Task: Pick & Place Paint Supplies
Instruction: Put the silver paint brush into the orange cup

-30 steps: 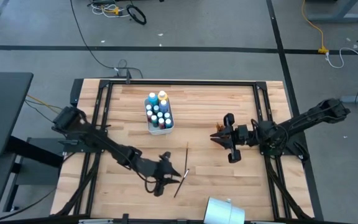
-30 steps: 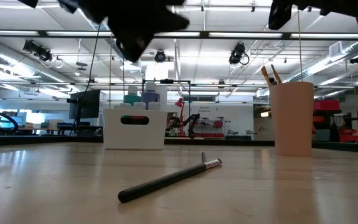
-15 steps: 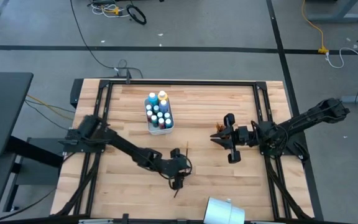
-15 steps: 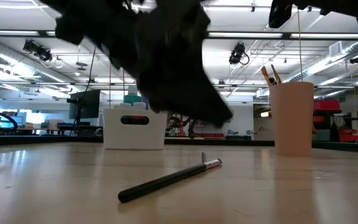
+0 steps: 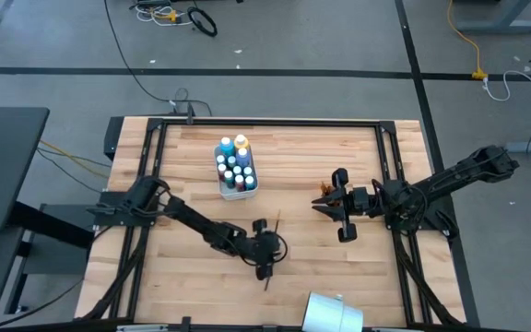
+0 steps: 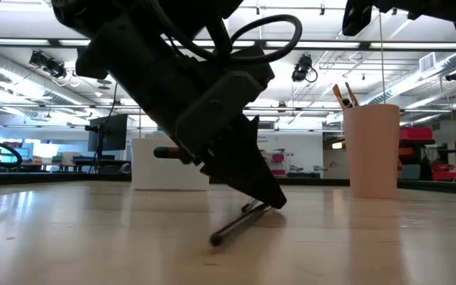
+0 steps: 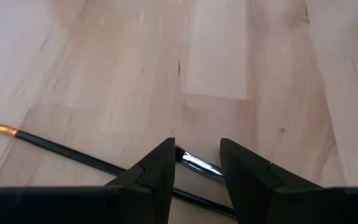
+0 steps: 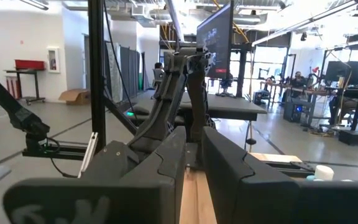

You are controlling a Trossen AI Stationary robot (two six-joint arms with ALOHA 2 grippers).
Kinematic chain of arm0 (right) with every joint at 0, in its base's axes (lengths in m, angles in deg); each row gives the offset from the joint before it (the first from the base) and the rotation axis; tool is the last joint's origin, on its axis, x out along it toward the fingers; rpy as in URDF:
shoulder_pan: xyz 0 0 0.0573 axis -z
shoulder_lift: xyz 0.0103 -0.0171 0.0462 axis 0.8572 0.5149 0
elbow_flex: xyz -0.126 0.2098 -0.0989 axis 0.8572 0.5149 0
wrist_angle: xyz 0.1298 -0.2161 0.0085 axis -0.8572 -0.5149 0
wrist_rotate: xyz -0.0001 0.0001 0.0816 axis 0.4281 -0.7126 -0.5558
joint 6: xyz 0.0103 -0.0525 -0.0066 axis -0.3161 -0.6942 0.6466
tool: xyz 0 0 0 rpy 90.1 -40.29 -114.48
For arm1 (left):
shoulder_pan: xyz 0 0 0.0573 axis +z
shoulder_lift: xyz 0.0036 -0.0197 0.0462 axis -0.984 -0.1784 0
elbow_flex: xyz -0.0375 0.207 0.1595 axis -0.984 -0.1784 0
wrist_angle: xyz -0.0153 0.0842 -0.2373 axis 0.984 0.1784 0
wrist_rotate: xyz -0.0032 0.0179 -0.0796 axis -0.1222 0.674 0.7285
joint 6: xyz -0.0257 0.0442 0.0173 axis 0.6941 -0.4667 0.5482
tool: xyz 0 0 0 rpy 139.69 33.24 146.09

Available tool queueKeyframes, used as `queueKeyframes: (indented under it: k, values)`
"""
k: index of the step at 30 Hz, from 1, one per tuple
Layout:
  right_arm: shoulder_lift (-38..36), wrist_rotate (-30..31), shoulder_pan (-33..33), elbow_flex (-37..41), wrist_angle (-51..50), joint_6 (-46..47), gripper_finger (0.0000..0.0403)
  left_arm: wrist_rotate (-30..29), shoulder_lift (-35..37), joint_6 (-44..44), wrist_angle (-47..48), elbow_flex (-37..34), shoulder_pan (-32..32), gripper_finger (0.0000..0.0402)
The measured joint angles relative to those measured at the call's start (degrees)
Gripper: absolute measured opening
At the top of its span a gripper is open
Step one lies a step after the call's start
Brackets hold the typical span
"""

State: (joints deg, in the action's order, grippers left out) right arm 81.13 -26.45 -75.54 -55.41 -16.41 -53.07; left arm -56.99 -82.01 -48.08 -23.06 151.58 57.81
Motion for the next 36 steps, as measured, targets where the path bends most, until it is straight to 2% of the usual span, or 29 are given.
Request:
queueKeyframes:
  k: [11,18,26,36]
  values:
    - [0.00,-0.02,-0.01,0.00,-0.04,0.00,0.0059,0.68,0.56,-1.69,-0.25,-0.03,-0.36,0.0137]
    - [0.00,-0.04,-0.02,-0.02,-0.39,-0.26,0.0059,0.00,1.58,-4.60,0.65,3.85,-1.09,0.0137]
    - [-0.02,-0.09,-0.01,-0.02,-0.79,-0.28,0.0059,-1.79,1.49,4.28,10.38,3.92,-0.22,0.0137]
    - [-0.02,-0.17,-0.01,-0.02,-0.79,-0.33,0.0059,-1.64,1.10,6.47,11.73,4.01,1.05,0.0137]
